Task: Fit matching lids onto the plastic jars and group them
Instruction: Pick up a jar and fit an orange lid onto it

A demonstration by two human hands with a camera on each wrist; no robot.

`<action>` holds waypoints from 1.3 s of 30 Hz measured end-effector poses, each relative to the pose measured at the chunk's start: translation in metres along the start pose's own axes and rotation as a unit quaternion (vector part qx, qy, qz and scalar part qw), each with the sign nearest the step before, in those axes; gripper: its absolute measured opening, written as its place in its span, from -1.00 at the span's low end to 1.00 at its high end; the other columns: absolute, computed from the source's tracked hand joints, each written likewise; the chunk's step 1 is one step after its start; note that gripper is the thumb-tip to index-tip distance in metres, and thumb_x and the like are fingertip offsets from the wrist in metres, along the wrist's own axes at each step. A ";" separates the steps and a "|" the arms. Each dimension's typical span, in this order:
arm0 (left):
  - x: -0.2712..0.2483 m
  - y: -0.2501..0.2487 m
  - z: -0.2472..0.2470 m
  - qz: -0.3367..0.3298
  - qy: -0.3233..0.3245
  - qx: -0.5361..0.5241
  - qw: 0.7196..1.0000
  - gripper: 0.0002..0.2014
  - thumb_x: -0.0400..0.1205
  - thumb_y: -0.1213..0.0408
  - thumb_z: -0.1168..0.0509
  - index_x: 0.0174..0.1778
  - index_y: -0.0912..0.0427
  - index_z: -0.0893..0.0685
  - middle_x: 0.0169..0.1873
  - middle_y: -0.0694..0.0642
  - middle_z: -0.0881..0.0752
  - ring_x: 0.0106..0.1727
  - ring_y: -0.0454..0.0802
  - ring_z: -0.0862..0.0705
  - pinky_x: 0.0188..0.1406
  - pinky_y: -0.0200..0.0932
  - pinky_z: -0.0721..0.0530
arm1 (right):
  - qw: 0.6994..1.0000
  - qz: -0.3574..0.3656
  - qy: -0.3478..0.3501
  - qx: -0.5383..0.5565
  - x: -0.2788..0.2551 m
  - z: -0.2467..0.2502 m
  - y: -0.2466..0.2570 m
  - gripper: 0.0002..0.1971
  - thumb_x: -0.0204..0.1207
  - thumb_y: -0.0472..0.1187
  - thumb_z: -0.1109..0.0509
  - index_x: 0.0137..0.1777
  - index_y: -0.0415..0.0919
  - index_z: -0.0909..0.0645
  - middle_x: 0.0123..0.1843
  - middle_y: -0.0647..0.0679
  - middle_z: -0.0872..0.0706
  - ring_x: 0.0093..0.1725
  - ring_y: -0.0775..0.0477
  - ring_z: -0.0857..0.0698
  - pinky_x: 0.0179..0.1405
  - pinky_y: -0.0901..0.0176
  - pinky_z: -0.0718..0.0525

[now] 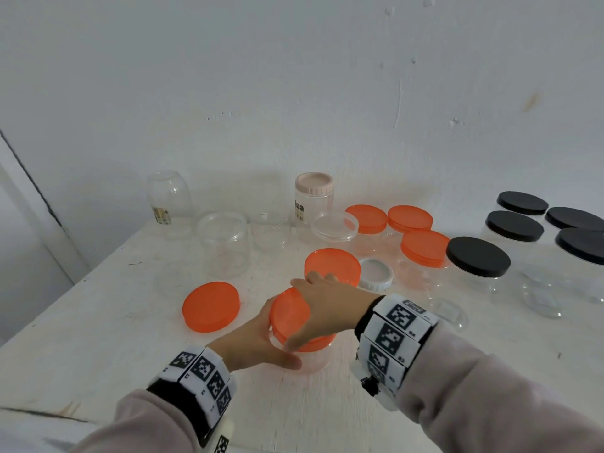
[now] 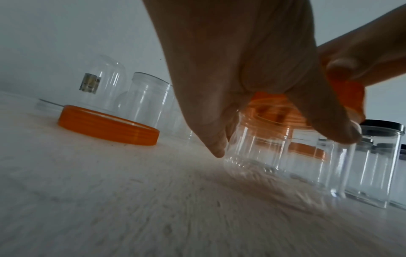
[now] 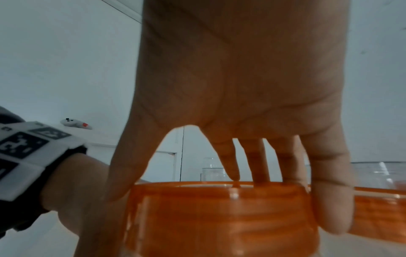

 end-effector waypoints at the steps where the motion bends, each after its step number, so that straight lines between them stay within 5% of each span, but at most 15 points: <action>1: 0.001 0.001 0.000 -0.002 -0.004 -0.003 1.000 0.18 0.28 0.19 -0.67 0.62 -0.19 0.06 0.47 -0.14 -0.41 0.44 -0.16 -0.45 0.31 -0.27 -0.48 | 1.000 -0.004 0.007 -0.012 0.002 0.000 0.001 0.09 0.18 0.42 -0.50 0.62 0.00 -0.10 0.54 -0.04 -0.23 0.50 -0.23 -0.23 0.27 -0.24 -0.50; 12: 0.004 0.008 0.000 -0.034 -0.019 -0.042 0.998 0.14 0.14 0.09 -0.71 0.58 -0.16 -0.17 0.44 -0.16 -0.48 0.46 -0.15 -0.47 0.48 0.04 -0.49 | 0.997 0.004 0.053 -0.060 0.009 0.005 0.005 0.06 0.13 0.30 -0.58 0.58 0.17 -0.09 0.43 0.00 -0.21 0.46 -0.21 -0.26 0.12 -0.33 -0.59; 19: 0.005 0.011 0.000 -0.043 -0.026 -0.036 0.998 0.14 0.07 -0.01 -0.71 0.53 -0.21 -0.22 0.39 -0.19 -0.53 0.43 -0.19 -0.50 0.44 0.03 -0.53 | 0.997 0.013 0.029 -0.065 0.009 0.004 0.005 0.01 0.15 0.39 -0.51 0.55 0.05 -0.18 0.38 -0.01 -0.31 0.37 -0.22 -0.36 -0.04 -0.14 -0.58; 24: 0.005 0.010 -0.001 -0.046 -0.045 -0.004 0.998 0.10 0.09 -0.07 -0.69 0.51 -0.26 -0.22 0.27 -0.34 -0.57 0.29 -0.40 -0.54 0.21 -0.30 -0.59 | 0.998 -0.048 -0.030 -0.031 0.007 -0.002 0.004 0.06 0.10 0.62 -0.32 0.45 -0.13 -0.33 0.30 -0.09 -0.43 0.20 -0.24 -0.53 0.05 -0.14 -0.63; 26: 0.005 0.010 -0.001 -0.044 -0.045 0.001 0.998 0.10 0.08 -0.09 -0.68 0.52 -0.25 -0.22 0.27 -0.33 -0.56 0.29 -0.38 -0.54 0.24 -0.25 -0.58 | 0.997 -0.062 -0.025 -0.040 0.004 -0.002 0.005 0.08 0.10 0.65 -0.28 0.46 -0.14 -0.34 0.29 -0.09 -0.45 0.14 -0.22 -0.57 -0.03 -0.09 -0.64; 30: 0.005 0.011 -0.002 -0.034 -0.042 -0.020 0.998 0.15 0.05 -0.05 -0.70 0.53 -0.21 -0.21 0.37 -0.22 -0.52 0.42 -0.17 -0.50 0.42 0.04 -0.54 | 0.997 -0.022 0.009 -0.069 0.000 0.008 0.008 0.06 0.17 0.51 -0.43 0.59 0.00 -0.17 0.47 -0.09 -0.35 0.39 -0.27 -0.42 0.11 -0.15 -0.54; 34: 0.005 0.011 -0.003 -0.037 -0.038 -0.019 0.998 0.21 0.05 -0.06 -0.70 0.56 -0.23 -0.12 0.41 -0.23 -0.47 0.44 -0.18 -0.48 0.45 0.00 -0.52 | 0.995 0.028 0.071 -0.064 -0.001 0.011 0.012 -0.03 0.28 0.27 -0.53 0.61 0.34 -0.02 0.56 0.04 -0.19 0.52 -0.23 -0.17 0.28 -0.39 -0.49; 39: 0.005 0.009 -0.002 -0.040 -0.041 -0.006 0.998 0.09 0.13 -0.01 -0.69 0.53 -0.20 -0.21 0.35 -0.24 -0.53 0.39 -0.19 -0.52 0.40 0.01 -0.55 | 0.996 -0.014 0.052 -0.064 0.000 0.009 0.010 -0.06 0.29 0.49 -0.35 0.62 0.16 -0.14 0.51 -0.06 -0.29 0.48 -0.32 -0.33 0.21 -0.24 -0.51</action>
Point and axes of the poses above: each hand's wrist, its own x-axis towards the middle knuckle, its own z-axis out of the back of the hand, y = z × x, the point moved 4 cm from there along x, towards the middle knuckle
